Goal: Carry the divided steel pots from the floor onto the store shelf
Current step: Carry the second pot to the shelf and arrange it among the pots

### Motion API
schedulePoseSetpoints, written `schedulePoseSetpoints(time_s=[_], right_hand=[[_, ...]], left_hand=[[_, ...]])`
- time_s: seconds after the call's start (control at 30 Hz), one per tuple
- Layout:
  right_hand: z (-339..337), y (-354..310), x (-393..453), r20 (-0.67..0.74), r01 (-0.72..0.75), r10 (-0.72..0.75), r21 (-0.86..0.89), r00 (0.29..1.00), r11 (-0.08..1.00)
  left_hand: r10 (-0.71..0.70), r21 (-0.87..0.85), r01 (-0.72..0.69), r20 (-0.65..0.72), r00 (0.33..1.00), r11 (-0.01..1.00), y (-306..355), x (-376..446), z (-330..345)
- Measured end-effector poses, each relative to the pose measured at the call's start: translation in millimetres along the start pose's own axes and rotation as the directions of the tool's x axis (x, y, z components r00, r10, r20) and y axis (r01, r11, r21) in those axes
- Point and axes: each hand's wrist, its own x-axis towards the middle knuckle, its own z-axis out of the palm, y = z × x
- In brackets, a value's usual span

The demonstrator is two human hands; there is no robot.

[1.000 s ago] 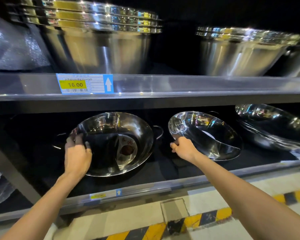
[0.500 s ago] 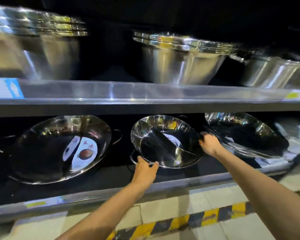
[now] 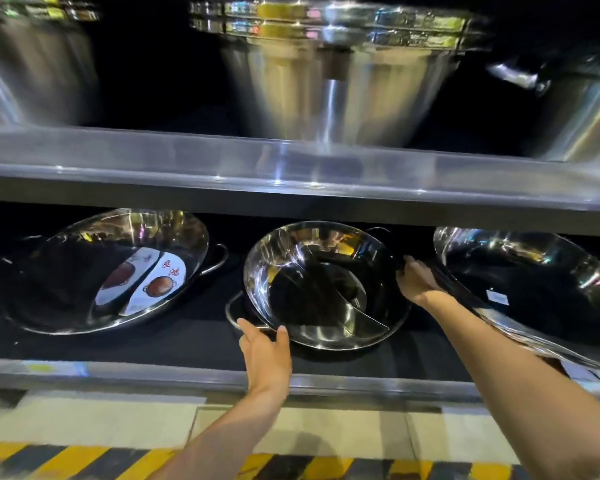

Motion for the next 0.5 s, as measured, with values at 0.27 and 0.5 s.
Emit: schedulePoseSetpoints(time_s=[0.27, 0.5], right_hand=[[12, 10, 3, -0.039, 0.074, -0.071, 0.067, 0.997, 0.995], [25, 15, -27, -0.081, 0.108, -0.100, 0.115, 0.992, 0.987]], left_hand=[[0.038, -0.037, -0.042, -0.099, 0.994, 0.998, 2, -4, 42], [0.115, 0.148, -0.101, -0.088, 0.989, 0.984, -8, 33, 4]])
